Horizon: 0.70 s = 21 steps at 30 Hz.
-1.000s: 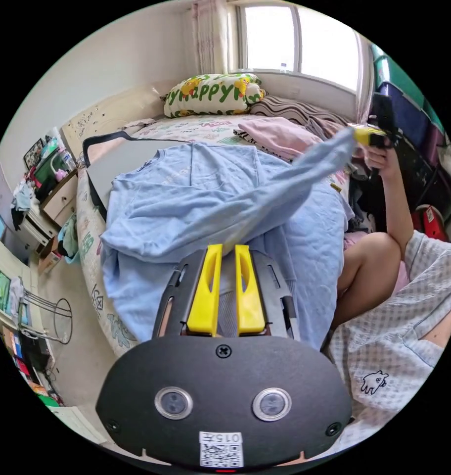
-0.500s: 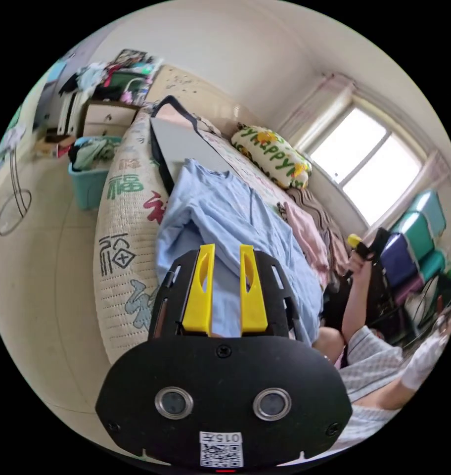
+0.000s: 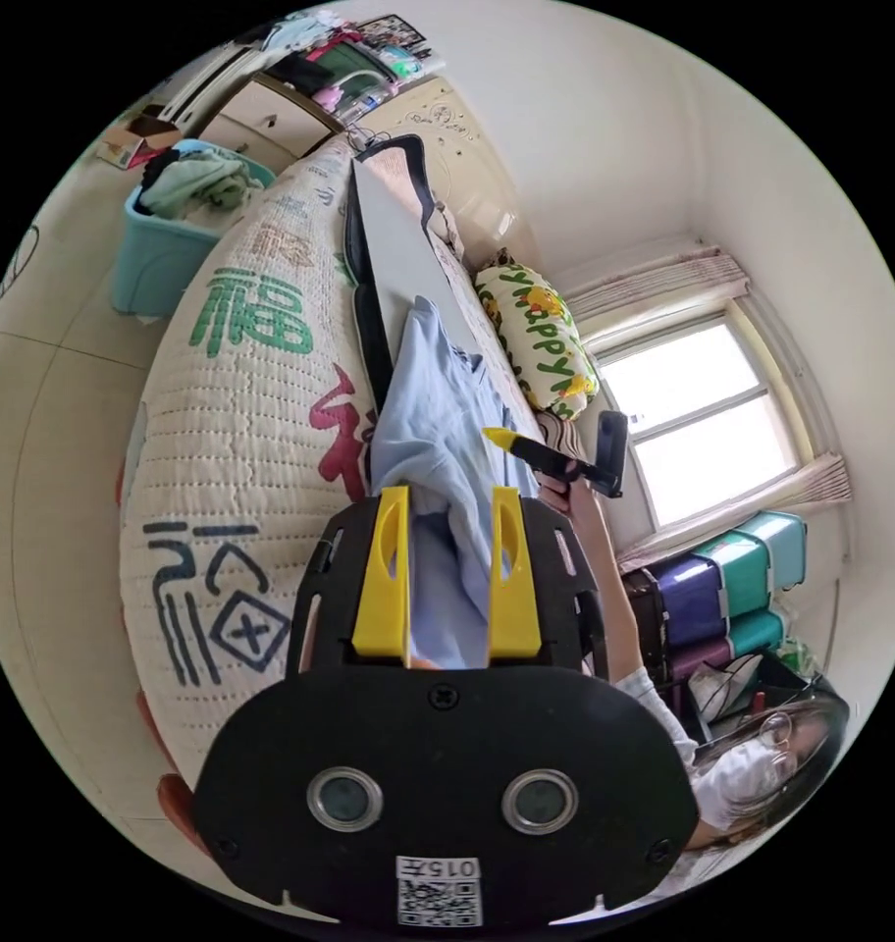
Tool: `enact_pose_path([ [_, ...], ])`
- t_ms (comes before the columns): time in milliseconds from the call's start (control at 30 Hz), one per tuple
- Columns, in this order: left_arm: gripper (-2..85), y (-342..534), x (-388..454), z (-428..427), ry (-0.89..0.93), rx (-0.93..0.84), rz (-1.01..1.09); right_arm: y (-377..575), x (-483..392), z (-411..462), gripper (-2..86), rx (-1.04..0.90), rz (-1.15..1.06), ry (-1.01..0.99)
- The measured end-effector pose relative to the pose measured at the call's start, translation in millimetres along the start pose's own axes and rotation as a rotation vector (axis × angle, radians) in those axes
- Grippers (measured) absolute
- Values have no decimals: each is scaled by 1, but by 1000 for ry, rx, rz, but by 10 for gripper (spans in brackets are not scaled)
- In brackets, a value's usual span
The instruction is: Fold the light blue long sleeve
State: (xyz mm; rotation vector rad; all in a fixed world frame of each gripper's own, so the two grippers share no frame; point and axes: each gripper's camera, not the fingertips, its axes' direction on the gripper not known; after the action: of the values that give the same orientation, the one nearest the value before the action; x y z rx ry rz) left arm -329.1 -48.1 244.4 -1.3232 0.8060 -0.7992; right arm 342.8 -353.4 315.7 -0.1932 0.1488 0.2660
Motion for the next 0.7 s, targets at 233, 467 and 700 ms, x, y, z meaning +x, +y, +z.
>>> enact_pose_path([
  [233,99,12,-37,-29,221,95,8,-24,-5,29,49,-63,-78,71],
  [467,101,5,-40,-29,162,42,28,-34,4,38,48,-48,-44,-5],
  [700,36,16,-34,-52,103,119,98,-50,-16,24,-6,68,-45,51],
])
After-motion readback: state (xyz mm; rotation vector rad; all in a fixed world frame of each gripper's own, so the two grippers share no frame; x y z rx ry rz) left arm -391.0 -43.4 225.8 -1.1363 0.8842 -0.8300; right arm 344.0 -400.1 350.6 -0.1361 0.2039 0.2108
